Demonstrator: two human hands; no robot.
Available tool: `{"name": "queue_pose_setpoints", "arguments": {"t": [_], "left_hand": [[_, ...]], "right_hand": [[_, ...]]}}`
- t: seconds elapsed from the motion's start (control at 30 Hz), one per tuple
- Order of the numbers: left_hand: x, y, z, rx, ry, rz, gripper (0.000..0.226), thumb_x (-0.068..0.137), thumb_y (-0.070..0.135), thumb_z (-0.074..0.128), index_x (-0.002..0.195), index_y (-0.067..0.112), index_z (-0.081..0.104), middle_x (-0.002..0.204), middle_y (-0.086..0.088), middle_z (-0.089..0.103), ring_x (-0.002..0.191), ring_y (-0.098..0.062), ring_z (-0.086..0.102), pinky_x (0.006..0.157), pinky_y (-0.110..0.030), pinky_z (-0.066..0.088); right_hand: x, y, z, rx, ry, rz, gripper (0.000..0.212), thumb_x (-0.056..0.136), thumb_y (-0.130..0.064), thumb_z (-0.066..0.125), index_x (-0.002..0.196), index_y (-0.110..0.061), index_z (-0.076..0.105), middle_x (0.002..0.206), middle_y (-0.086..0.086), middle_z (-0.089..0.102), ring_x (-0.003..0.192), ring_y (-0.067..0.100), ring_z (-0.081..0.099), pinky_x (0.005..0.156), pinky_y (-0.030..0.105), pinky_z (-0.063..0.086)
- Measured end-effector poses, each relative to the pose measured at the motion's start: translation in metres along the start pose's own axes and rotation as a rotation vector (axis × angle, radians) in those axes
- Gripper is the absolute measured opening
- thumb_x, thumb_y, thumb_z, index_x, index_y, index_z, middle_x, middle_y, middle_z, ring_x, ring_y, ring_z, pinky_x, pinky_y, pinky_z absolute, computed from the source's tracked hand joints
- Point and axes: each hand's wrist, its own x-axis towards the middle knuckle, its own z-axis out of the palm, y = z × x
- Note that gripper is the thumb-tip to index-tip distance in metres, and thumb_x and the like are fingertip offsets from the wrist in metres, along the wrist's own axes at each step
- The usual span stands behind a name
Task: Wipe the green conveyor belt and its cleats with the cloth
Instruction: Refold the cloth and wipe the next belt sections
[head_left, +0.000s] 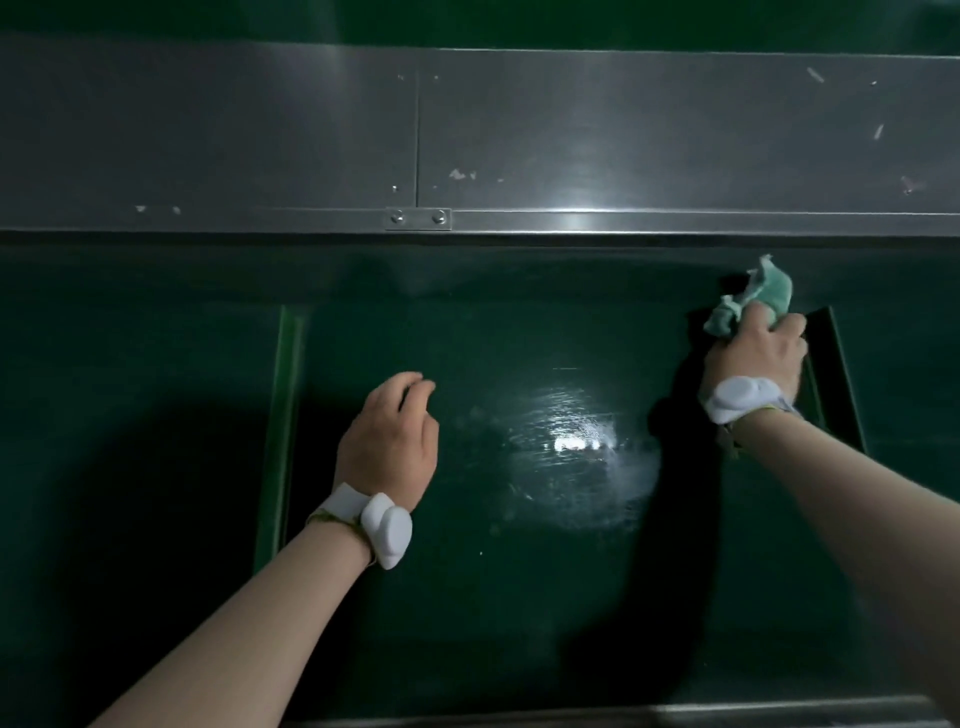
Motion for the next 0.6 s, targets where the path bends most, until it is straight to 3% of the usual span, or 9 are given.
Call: {"name": "queue_pose_setpoints", "arguments": {"t": [0.1,0.23,0.37,0.5,0.6], "left_hand": [[0.014,-0.027,-0.023,0.086,0.133,0.015,0.034,0.097,0.015,0.050,0.125,0.007,0.066,0.132,-0.013,0.061,0.117,-0.035,0.059,0.090,-0.049,0.052],[0.017,-0.070,-0.053,0.139,0.304,-0.338,0.037,0.100,0.021,0.054,0.134,0.008,0.057,0.136,-0.018,0.053,0.116,-0.039,0.052,0.088,-0.049,0.044],[0.007,-0.099,-0.057,-0.087,0.277,-0.583,0.039,0.106,0.027,0.050,0.137,0.005,0.054,0.134,-0.020,0.050,0.117,-0.038,0.053,0.087,-0.048,0.049],[-0.007,-0.109,-0.045,-0.143,0.298,-0.620,0.029,0.107,0.023,0.047,0.129,0.011,0.063,0.129,-0.015,0.055,0.112,-0.037,0.058,0.084,-0.044,0.048],[-0.008,-0.109,-0.039,-0.095,0.341,-0.540,0.026,0.106,0.018,0.048,0.125,0.010,0.065,0.122,-0.016,0.059,0.106,-0.037,0.059,0.083,-0.046,0.048]], "right_hand": [[-0.027,-0.059,0.019,0.008,0.013,-0.080,0.036,0.094,-0.008,0.052,0.130,-0.005,0.048,0.133,0.029,0.042,0.115,0.049,0.047,0.093,0.049,0.044],[-0.086,-0.162,0.048,0.070,-0.031,-0.230,0.041,0.090,-0.007,0.050,0.131,-0.011,0.051,0.127,0.024,0.047,0.107,0.044,0.051,0.079,0.044,0.047],[-0.142,-0.260,0.063,0.131,-0.108,-0.439,0.044,0.091,-0.009,0.050,0.135,-0.014,0.053,0.125,0.021,0.049,0.103,0.040,0.051,0.071,0.041,0.045],[-0.181,-0.320,0.066,0.091,-0.189,-0.794,0.046,0.090,-0.009,0.049,0.135,-0.016,0.052,0.128,0.017,0.047,0.103,0.038,0.050,0.066,0.039,0.044],[-0.186,-0.316,0.064,0.047,-0.218,-0.988,0.047,0.091,-0.011,0.049,0.138,-0.017,0.050,0.127,0.016,0.046,0.100,0.037,0.049,0.068,0.041,0.044]]}}
